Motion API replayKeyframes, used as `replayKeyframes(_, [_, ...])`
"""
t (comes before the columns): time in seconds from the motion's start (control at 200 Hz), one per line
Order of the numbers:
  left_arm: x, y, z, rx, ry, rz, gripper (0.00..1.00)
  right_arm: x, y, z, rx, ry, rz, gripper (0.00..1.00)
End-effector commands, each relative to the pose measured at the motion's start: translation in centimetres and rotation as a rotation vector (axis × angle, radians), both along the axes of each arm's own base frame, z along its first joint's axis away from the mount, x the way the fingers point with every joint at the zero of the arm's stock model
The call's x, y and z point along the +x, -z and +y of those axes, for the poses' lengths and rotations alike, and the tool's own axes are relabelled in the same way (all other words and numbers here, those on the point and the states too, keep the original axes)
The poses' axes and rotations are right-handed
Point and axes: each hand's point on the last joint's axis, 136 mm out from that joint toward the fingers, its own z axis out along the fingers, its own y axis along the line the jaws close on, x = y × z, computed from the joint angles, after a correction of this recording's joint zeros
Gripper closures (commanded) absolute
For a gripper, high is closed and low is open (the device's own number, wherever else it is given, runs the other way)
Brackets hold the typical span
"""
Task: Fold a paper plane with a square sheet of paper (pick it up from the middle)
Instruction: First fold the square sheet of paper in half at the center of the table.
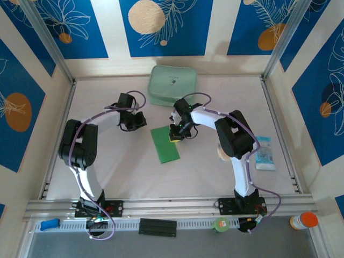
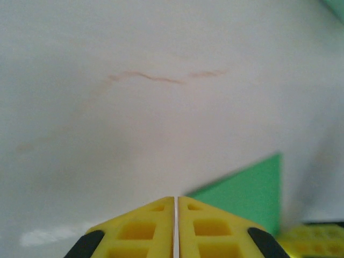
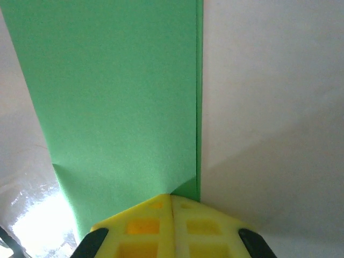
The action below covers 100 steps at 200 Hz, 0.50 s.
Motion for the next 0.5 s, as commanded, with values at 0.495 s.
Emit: replayKeyframes(0.495, [-3.8,4.3,-3.9,-0.088,0.037,0.173,0.90,2.1,-2.1,0.6,-0.012,-0.122,-0.081,0.92])
